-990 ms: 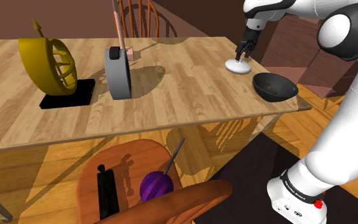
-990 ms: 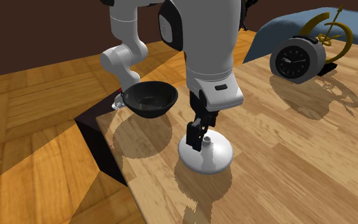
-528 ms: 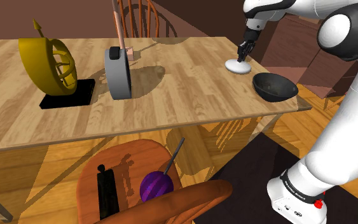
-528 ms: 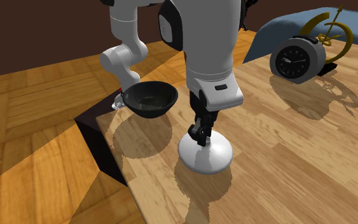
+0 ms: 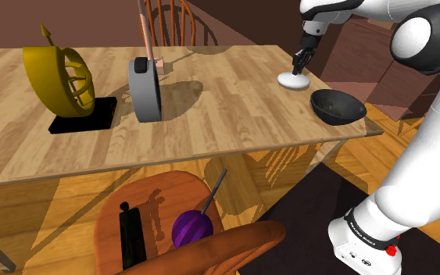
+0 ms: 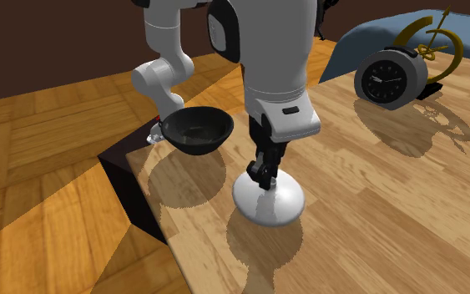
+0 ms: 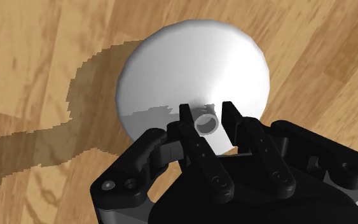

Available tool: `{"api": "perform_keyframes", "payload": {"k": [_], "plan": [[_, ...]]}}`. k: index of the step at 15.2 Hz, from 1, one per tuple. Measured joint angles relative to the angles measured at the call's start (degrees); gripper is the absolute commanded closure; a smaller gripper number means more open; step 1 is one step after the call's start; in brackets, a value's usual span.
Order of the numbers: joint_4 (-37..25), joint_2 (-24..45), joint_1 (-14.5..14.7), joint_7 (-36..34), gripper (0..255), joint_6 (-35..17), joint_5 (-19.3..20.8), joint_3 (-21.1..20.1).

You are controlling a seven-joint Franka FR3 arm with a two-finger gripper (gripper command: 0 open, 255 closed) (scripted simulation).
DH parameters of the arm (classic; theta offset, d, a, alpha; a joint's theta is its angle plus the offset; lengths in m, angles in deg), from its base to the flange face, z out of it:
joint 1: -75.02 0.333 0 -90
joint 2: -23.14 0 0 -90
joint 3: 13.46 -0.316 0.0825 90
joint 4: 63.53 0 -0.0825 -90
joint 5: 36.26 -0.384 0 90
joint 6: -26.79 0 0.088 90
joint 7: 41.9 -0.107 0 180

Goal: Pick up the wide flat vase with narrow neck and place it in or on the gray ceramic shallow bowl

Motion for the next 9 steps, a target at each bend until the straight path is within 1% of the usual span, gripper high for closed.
{"api": "perform_keyframes", "payload": {"k": [9], "plan": [[-6.86,0.15,-0.39,-0.57,255,6.66,0.13,0.17]]}}
